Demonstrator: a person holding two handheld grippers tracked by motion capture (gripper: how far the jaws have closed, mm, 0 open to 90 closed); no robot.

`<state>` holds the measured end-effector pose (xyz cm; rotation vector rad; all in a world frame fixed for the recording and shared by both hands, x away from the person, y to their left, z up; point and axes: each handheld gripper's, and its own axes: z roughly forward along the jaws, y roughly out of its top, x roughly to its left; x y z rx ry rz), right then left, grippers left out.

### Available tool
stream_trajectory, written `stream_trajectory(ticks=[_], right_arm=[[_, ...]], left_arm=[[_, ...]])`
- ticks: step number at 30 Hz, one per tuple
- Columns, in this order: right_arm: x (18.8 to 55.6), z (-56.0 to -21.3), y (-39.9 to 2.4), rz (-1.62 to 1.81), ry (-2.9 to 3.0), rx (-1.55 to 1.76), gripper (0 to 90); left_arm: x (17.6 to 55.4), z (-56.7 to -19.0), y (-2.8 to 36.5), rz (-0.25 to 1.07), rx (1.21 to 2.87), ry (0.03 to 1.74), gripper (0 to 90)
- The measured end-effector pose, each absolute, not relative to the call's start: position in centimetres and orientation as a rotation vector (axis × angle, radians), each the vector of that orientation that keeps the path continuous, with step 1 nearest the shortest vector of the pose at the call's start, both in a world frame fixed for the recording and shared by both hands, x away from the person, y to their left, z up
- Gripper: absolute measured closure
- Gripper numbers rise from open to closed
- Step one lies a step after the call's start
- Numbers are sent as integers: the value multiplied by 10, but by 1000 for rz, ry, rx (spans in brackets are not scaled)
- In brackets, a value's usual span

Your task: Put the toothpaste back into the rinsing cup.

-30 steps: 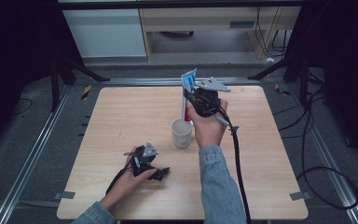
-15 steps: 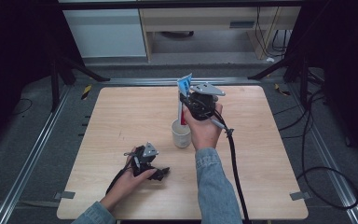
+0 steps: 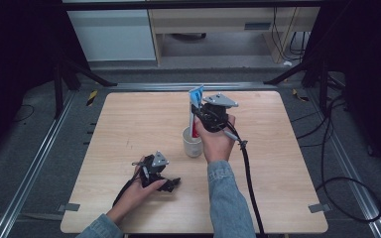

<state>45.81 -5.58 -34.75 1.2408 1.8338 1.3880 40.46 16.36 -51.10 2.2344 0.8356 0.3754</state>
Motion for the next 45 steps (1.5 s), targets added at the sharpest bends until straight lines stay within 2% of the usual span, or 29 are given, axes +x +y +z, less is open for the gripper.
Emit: stream_trajectory(ticks=[22,45], right_arm=[[465,-382,-52,1379,1856,1307,738],[466,-397,-51,1377,1875,1334,737]], left_arm=[[404,-511,163,375,2232,836,0],[404,-511,163,375,2233,836,0]])
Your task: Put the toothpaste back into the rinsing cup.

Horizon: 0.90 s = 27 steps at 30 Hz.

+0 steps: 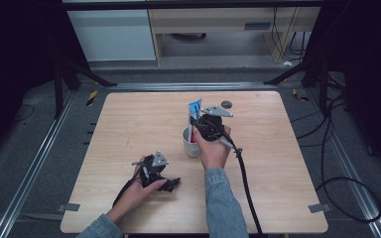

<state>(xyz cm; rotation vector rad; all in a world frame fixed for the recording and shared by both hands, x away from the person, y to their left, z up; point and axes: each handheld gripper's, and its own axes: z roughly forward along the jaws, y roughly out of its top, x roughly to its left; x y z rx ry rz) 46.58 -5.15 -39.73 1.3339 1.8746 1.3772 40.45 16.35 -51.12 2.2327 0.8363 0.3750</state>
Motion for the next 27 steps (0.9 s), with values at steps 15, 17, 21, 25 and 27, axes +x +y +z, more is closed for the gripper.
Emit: stream_trajectory(ticks=[15,17,21,25,27], right_arm=[[467,-403,-53,1385,1878,1352,736],[467,-404,-53,1390,1876,1357,736],[466,-407,-54,1395,1871,1363,736],[466,-409,-54,1397,1872,1373,735],[467,-411,-54,1397,1874,1377,735]], left_arm=[[404,-511,163,375,2233,836,0],[405,-511,163,374,2232,836,0],[404,-511,163,375,2233,836,0],[405,-511,163,373,2232,836,0],[404,-511,163,375,2233,836,0]])
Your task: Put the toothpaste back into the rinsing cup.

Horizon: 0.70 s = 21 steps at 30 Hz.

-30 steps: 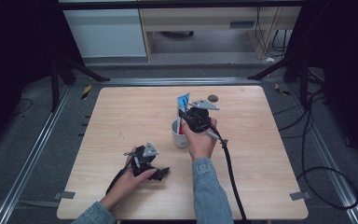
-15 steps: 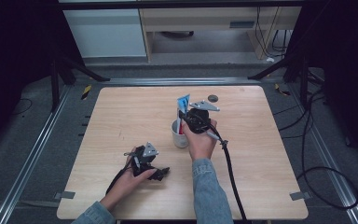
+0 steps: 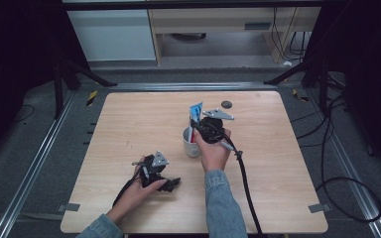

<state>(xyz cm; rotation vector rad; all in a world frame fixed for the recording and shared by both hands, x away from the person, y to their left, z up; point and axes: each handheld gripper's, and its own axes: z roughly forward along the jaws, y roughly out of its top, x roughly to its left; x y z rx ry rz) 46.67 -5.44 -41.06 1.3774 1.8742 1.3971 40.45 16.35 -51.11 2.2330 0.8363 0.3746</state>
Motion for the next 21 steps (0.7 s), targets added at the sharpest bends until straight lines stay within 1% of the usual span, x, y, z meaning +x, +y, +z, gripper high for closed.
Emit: stream_trajectory(ticks=[21], right_arm=[[467,-417,-56,1419,1877,1407,732]], left_arm=[[404,-511,163,373,2231,838,0]])
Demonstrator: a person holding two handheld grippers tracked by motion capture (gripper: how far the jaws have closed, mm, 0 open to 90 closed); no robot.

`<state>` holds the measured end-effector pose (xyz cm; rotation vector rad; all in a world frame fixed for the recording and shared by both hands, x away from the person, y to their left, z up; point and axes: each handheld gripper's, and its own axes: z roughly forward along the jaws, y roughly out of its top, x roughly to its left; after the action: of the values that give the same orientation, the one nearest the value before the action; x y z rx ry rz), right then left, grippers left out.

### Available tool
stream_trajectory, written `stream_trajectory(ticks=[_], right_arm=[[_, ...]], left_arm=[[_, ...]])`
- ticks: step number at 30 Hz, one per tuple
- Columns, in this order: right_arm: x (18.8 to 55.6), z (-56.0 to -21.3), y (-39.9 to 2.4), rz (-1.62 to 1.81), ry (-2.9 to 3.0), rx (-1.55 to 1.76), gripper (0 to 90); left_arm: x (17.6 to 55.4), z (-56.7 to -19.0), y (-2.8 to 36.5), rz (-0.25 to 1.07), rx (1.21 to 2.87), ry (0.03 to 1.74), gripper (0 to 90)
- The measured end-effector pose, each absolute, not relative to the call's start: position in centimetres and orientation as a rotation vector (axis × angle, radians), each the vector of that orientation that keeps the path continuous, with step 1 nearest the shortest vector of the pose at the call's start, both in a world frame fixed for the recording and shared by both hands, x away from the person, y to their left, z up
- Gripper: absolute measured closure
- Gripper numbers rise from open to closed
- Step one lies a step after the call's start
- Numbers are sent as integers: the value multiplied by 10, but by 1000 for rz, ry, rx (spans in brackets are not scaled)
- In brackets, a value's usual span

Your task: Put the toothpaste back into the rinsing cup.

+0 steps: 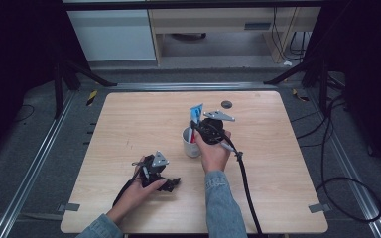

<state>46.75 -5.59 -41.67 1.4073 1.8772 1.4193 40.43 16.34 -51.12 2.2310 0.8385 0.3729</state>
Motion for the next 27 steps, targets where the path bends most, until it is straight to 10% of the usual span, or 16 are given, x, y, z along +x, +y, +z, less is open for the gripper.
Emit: stream_trajectory(ticks=[27], right_arm=[[472,-417,-67,1441,1877,1458,716]], left_arm=[[404,-511,163,373,2231,839,0]])
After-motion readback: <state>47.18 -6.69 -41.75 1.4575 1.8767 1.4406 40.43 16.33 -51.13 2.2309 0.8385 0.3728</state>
